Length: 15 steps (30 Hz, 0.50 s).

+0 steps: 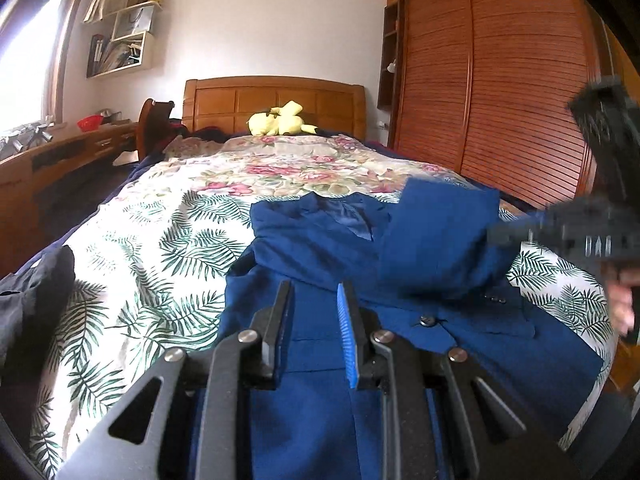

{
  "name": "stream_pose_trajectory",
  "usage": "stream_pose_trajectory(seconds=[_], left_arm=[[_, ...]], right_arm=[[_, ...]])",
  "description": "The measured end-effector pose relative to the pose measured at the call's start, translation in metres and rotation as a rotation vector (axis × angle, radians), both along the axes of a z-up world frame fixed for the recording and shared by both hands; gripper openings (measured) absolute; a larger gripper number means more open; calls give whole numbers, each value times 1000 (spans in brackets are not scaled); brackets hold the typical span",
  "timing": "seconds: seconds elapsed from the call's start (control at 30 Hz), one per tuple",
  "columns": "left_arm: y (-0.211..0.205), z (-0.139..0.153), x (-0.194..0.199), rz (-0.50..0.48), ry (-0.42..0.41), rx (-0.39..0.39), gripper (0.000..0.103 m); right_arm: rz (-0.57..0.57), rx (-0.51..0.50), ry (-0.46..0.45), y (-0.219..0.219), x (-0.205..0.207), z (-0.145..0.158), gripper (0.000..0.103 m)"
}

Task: Fold large clothes

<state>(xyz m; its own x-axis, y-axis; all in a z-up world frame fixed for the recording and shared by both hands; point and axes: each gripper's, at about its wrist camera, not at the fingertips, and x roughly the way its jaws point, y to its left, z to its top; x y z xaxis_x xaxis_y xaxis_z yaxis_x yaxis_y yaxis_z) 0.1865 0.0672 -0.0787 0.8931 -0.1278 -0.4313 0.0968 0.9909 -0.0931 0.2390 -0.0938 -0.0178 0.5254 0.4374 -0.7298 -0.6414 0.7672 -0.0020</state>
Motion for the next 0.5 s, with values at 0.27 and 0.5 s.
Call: stream_pose_trajectory(seconds=[0.27,0.5], left_arm=[[-7,-5,6,-9,18,21,19],[-15,-9,9,-37,30,24,19]], right_arm=[[24,-35,142,-1,-21,-58,24],[25,-9,120,-15,-35,-57,32]])
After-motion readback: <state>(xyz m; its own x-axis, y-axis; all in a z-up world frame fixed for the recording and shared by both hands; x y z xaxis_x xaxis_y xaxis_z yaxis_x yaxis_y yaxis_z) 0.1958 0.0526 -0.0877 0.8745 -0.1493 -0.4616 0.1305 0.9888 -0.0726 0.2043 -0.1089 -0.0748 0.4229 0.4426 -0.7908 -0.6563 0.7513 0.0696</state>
